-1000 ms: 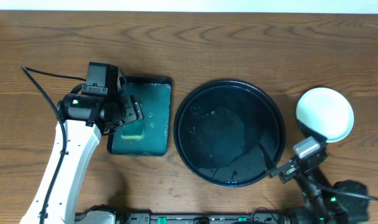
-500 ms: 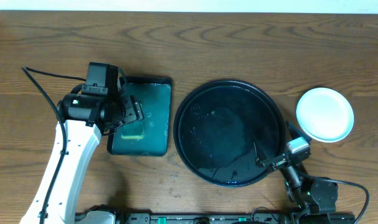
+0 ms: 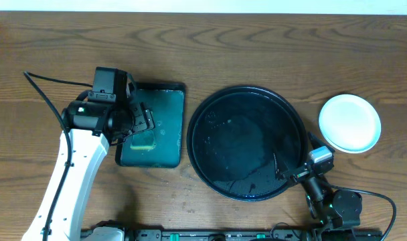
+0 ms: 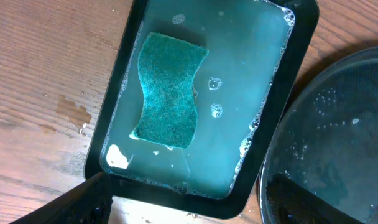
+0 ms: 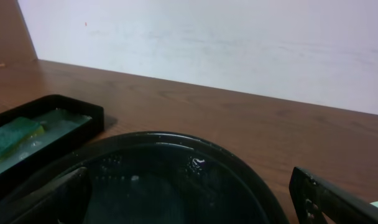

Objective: Clean dirty plates on tray and stack at the side

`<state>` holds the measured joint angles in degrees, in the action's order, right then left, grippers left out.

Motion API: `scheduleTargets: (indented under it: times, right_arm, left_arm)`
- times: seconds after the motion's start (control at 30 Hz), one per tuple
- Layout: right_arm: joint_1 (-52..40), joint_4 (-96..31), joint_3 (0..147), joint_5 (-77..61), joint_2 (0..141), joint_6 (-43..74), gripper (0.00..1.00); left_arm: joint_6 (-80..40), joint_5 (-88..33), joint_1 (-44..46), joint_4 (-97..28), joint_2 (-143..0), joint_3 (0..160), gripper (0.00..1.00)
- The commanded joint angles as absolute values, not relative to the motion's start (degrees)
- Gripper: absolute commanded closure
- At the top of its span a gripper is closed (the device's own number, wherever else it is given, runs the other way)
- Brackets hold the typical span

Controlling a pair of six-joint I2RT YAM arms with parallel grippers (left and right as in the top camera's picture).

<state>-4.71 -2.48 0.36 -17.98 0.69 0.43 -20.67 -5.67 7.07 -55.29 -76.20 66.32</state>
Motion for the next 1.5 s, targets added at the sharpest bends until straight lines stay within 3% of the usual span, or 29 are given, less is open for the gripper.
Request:
scheduleTargets:
  times: [0.0,0.6,1.03,1.47]
  right_arm:
    - [-4.4,-2.8,0.3,-17.4,0.4,1.2,0.01]
    - [-4.4,-2.8,0.3,-17.4,0.4,1.2,0.01]
    - [-4.4,-2.8,0.3,-17.4,0.4,1.2,0.01]
    - [-4.4,-2.8,0.3,-17.4,0.4,1.2,0.01]
  left_arm:
    - [-19.9,-5.6,7.0,-55.5,-76.0,67.2,0.19]
    - [-20.0,-1.6,8.6,-54.5,-70.9,62.5,0.19]
    - [-17.6,-0.4,7.9,-12.2,-30.7,28.5,0.19]
    - [-17.3,-0.6,3.2,-6.9,-0.2,10.7,0.19]
